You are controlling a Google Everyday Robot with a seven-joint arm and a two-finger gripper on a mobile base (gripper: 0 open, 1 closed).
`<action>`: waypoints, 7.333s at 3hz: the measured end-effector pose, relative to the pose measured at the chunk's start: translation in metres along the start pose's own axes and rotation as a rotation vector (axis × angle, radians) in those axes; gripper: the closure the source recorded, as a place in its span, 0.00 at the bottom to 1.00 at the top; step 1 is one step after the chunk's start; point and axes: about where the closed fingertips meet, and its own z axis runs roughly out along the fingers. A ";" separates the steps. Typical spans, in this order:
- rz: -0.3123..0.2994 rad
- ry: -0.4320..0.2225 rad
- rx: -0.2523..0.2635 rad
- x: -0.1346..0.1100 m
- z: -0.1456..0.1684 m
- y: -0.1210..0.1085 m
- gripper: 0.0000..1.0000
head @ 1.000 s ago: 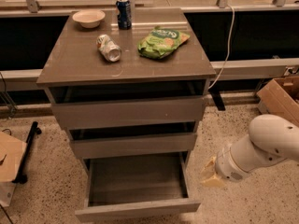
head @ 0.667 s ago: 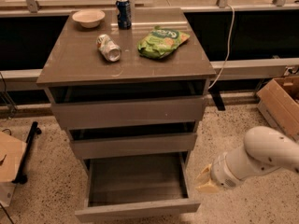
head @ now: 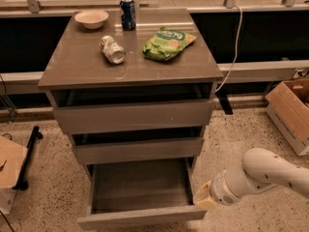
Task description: Close bottom drawer
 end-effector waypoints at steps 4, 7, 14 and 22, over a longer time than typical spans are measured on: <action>0.113 0.069 -0.111 0.066 0.111 0.002 1.00; 0.175 -0.036 -0.139 0.083 0.194 -0.038 1.00; 0.267 -0.218 -0.208 0.102 0.317 -0.115 1.00; 0.092 -0.234 -0.135 0.034 0.355 -0.183 0.00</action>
Offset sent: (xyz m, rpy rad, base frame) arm -0.0214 0.0139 -0.1126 -0.0413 0.1419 -0.0171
